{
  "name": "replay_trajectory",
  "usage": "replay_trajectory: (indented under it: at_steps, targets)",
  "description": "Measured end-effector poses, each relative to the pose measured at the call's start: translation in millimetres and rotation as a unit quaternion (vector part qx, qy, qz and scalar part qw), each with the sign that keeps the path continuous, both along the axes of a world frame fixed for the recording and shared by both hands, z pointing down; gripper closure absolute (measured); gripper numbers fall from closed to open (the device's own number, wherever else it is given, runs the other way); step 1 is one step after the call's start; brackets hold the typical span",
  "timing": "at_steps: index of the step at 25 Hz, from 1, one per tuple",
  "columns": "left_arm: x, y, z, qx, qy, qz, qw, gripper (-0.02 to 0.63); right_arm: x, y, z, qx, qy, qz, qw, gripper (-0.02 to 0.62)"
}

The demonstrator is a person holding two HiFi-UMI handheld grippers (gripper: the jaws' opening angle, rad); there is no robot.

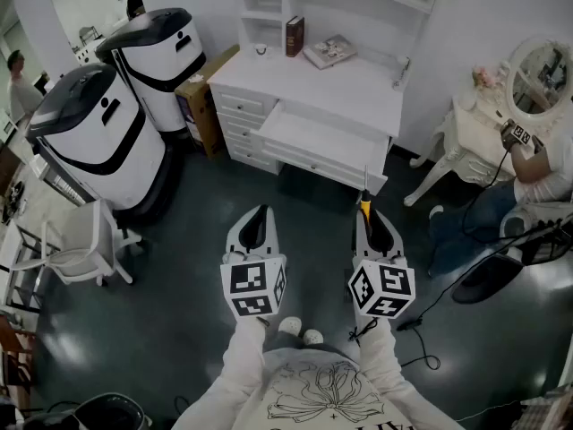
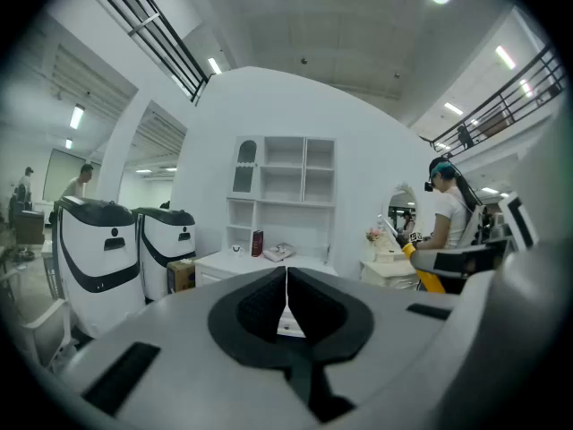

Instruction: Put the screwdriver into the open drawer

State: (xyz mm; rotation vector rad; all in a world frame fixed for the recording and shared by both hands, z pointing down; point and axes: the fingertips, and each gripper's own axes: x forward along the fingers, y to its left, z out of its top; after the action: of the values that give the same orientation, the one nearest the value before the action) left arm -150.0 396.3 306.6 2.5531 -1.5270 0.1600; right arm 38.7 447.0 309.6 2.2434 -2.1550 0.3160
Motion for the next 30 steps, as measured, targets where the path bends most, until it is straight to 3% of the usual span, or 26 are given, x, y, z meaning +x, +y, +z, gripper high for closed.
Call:
replay_trajectory:
  at_steps: [30]
  targets:
    - [-14.2, -61.6, 23.4, -0.025, 0.003, 0.019, 0.9995, 0.598, -20.9, -56.5, 16.5, -0.016, 0.001, 0.004, 1.000, 0.517]
